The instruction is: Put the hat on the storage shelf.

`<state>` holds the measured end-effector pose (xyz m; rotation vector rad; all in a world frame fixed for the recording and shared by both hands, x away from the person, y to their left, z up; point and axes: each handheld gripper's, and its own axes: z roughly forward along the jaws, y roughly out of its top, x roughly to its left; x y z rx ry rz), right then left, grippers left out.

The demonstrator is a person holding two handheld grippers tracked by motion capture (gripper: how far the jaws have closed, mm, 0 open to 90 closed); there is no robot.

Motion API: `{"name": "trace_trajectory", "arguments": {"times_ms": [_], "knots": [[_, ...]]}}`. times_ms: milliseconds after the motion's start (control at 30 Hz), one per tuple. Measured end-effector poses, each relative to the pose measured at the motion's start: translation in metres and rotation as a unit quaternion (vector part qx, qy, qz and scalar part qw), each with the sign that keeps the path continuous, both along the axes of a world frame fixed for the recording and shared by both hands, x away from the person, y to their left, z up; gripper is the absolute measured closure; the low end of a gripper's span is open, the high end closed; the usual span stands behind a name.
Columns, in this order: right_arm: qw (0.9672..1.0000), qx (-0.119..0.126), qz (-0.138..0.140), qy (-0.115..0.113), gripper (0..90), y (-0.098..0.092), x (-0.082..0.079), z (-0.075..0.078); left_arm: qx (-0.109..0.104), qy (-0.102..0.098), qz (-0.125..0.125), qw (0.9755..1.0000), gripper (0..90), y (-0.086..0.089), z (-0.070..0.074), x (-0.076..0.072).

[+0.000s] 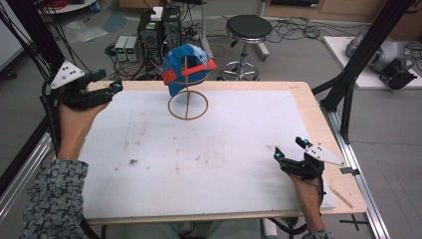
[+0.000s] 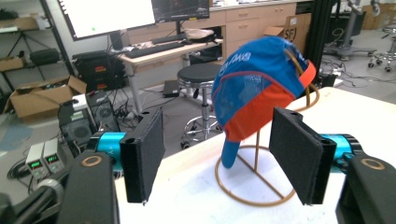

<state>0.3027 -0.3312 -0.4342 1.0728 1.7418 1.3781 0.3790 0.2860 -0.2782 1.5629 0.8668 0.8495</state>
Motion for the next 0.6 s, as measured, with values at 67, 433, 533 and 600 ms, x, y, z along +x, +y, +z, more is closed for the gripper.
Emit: {"name": "trace_trajectory", "arguments": {"times_ms": [67, 433, 533, 600], "knots": [[1.0, 0.002, 0.001, -0.001, 10.8, 0.001, 0.0, 0.0, -0.005, 0.002, 0.004, 1.0, 33.4, 0.003, -0.005, -0.005], [1.0, -0.002, 0.002, -0.004, 10.8, 0.003, 0.0, 0.002, -0.008, 0.004, 0.016, 0.9998, 28.5, 0.012, -0.041, -0.034], [1.0, 0.001, 0.002, -0.004, 10.8, 0.004, 0.0, 0.002, -0.004, 0.005, 0.022, 0.9997, 26.0, 0.013, -0.049, -0.041], [1.0, -0.001, 0.003, -0.005, 10.8, 0.003, 0.0, 0.002, -0.004, 0.005, 0.023, 0.9997, 25.5, 0.014, -0.056, -0.045]]}}
